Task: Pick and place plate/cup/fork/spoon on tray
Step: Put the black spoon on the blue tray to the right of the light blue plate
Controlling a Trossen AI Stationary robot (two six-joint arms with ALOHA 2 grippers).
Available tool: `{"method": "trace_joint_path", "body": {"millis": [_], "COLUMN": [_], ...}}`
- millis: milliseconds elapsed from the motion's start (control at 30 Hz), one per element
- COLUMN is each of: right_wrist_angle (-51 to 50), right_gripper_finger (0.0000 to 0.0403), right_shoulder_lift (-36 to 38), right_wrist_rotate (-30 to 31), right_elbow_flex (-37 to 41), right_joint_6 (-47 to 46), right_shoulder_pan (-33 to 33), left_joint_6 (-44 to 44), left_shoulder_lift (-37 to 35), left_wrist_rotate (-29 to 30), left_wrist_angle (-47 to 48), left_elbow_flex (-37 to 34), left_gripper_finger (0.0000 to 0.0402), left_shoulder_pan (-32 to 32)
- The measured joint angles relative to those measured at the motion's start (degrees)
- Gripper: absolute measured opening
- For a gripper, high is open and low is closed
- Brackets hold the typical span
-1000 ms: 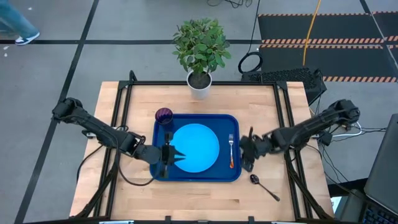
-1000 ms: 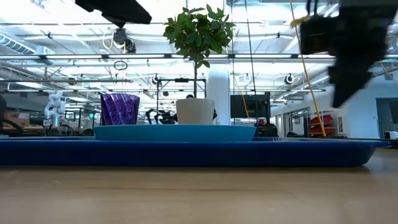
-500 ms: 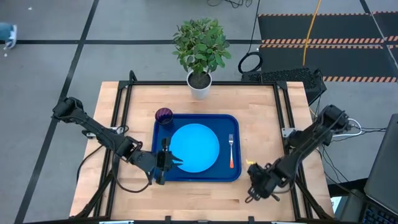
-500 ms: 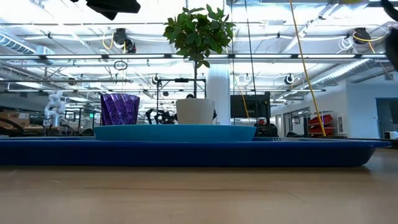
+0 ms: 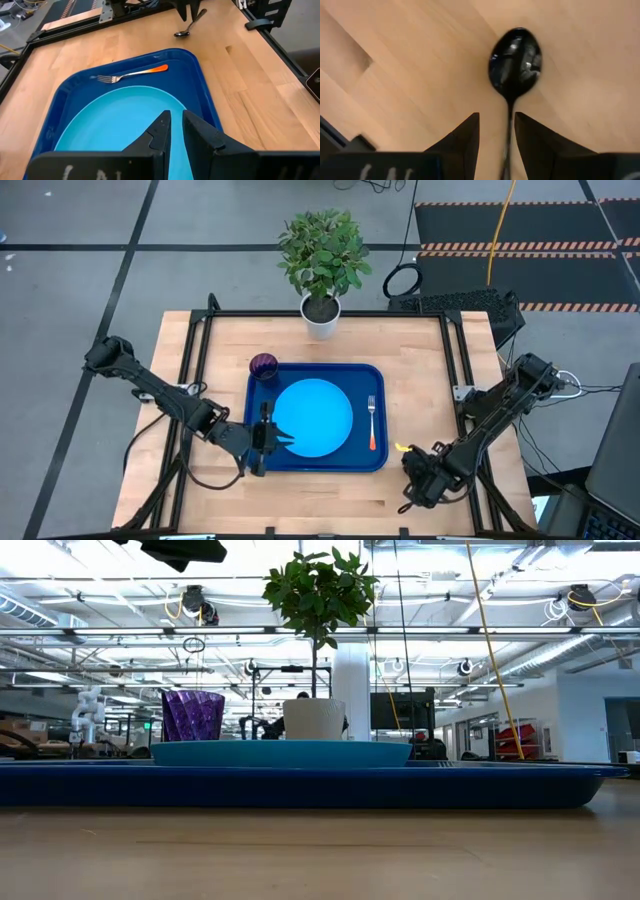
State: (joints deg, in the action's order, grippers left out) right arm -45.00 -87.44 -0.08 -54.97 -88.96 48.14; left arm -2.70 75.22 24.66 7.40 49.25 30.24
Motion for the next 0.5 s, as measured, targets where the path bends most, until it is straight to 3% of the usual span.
{"method": "trace_joint_path", "body": {"millis": [500], "right_wrist_angle": [-1.78], "right_gripper_finger": [0.0114], "right_shoulder_lift": [-1.45], "right_wrist_rotate": [-1.55], "right_elbow_flex": [0.60], "right_joint_6": [0.61], "right_shoulder_pan": [1.45], "left_joint_6": [-2.55], "left_shoulder_lift": [0.00], "left_wrist_rotate": [-0.03], "left_wrist_angle": [1.62], "left_elbow_flex": [0.00], "left_gripper_finger": [0.0051], "left_shoulder_pan": [0.22]}}
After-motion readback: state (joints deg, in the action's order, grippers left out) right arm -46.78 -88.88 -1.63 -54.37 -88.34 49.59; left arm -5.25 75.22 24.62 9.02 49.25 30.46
